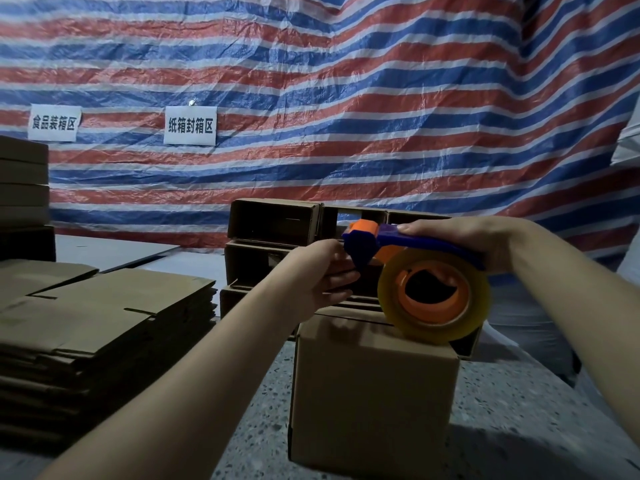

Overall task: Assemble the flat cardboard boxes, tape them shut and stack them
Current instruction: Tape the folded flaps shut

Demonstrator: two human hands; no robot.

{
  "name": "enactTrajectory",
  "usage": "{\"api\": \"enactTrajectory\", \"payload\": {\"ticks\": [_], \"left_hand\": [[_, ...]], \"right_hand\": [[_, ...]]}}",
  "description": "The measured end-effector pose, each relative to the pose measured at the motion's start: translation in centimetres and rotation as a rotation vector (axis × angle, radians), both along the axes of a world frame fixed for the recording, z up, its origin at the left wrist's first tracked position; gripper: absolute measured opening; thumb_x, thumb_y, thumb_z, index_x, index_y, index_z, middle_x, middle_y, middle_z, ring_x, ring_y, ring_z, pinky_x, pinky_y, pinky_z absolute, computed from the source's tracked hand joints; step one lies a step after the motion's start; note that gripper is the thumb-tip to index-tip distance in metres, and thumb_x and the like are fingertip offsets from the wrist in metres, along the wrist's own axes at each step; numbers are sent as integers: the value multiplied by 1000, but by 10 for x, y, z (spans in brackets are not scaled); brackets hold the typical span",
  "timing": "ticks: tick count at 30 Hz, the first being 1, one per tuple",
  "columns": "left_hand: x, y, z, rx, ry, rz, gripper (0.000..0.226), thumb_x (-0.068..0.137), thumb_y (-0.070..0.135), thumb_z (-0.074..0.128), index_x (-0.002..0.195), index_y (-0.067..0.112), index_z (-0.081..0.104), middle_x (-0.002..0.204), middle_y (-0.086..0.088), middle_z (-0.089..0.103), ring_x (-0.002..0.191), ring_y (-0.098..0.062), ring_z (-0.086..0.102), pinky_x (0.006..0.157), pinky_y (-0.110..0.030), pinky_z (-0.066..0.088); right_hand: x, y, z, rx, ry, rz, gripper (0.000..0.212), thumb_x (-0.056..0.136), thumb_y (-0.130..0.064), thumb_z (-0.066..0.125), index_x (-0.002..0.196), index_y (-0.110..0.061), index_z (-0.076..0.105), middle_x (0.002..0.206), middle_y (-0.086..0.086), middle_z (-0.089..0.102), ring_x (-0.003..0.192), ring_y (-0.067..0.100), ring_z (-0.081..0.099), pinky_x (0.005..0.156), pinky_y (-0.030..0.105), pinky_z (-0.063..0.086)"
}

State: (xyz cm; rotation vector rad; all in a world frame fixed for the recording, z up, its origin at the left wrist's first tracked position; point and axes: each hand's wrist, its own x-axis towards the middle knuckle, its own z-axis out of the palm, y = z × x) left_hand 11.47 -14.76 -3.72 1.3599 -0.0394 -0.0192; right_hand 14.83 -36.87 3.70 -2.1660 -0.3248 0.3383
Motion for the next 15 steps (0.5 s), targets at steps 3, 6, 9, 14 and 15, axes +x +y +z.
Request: {"api": "enactTrajectory", "payload": {"ticks": [3, 6, 9, 14, 15], "left_hand": [[3, -2, -7, -51, 7, 8, 13, 95, 24, 60, 97, 13, 65, 73, 5, 72, 70, -8, 70, 72, -33, 53], [8, -8, -11, -90, 30, 107, 9, 96, 19, 59, 96, 12, 65, 63, 6, 70, 76, -10, 69, 78, -40, 50], [11, -15, -16, -127, 43, 228, 8, 94, 18, 61, 90, 11, 62, 77, -1, 67, 79, -14, 65, 80, -44, 47], [16, -16, -27, -126, 51, 298, 6, 97, 10, 53, 95, 8, 59, 86, -8, 65, 78, -17, 64, 77, -38, 54], [17, -15, -27, -126, 56, 303, 9, 98, 9, 52, 103, 7, 58, 87, -8, 64, 77, -17, 64, 73, -37, 55]], "right_hand": [[0, 2, 1, -19, -1, -19, 83, 50, -64, 82, 111, -9, 69, 83, 11, 72, 59, 17, 64, 49, 26, 54], [-1, 5, 3, -50, 1, -11, 86, 49, -64, 81, 113, -8, 68, 82, 11, 72, 57, 17, 64, 47, 26, 53], [1, 12, 11, -131, 19, -10, 88, 47, -63, 83, 114, -9, 66, 84, 11, 73, 60, 17, 66, 51, 27, 55], [4, 24, 28, -382, 35, -4, 90, 48, -66, 81, 117, -9, 67, 90, 13, 73, 68, 20, 69, 58, 29, 57], [5, 23, 29, -405, 38, -11, 90, 47, -66, 82, 116, -10, 68, 90, 13, 74, 69, 20, 70, 58, 29, 58]]}}
